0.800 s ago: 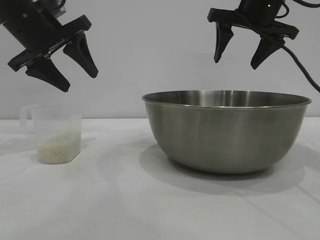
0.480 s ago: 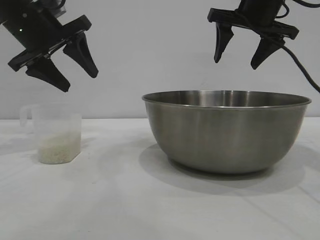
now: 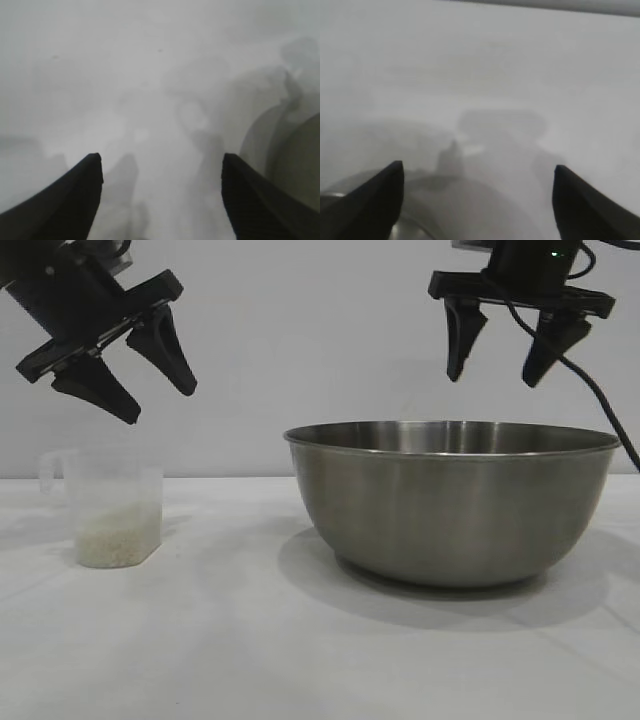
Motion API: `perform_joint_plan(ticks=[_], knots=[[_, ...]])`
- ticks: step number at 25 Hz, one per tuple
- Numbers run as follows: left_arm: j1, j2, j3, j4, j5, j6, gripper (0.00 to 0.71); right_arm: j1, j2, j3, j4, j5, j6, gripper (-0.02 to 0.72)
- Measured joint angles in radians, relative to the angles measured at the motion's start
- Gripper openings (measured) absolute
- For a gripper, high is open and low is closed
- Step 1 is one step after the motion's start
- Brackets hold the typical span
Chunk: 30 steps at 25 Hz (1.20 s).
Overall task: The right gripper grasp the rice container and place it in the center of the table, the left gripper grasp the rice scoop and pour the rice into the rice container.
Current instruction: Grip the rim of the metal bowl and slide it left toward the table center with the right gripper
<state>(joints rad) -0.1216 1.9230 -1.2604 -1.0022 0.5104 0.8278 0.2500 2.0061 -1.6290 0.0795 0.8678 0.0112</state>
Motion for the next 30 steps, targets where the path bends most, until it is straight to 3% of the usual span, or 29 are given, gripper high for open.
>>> perform_joint_plan(ticks=[14, 16, 18, 21, 22, 26, 30], knots=[[0.000, 0.000, 0.000, 0.000, 0.002, 0.002, 0.471, 0.000, -0.128, -0.015, -0.018, 0.351, 0.000, 0.540], [0.000, 0.000, 0.000, 0.000, 0.002, 0.002, 0.471, 0.000, -0.128, -0.015, -0.016, 0.361, 0.000, 0.540], [0.000, 0.000, 0.000, 0.000, 0.002, 0.002, 0.471, 0.000, -0.133, 0.000, 0.008, 0.363, 0.000, 0.463], [0.000, 0.000, 0.000, 0.000, 0.004, 0.002, 0.471, 0.000, -0.143, 0.052, 0.042, 0.363, 0.000, 0.470], [0.000, 0.000, 0.000, 0.000, 0.004, 0.002, 0.471, 0.000, -0.143, 0.072, 0.046, 0.363, 0.000, 0.430], [0.000, 0.000, 0.000, 0.000, 0.004, 0.002, 0.471, 0.000, -0.143, 0.163, 0.042, 0.363, 0.000, 0.444], [0.000, 0.000, 0.000, 0.000, 0.004, 0.000, 0.471, 0.000, -0.143, 0.228, 0.044, 0.299, 0.000, 0.444]])
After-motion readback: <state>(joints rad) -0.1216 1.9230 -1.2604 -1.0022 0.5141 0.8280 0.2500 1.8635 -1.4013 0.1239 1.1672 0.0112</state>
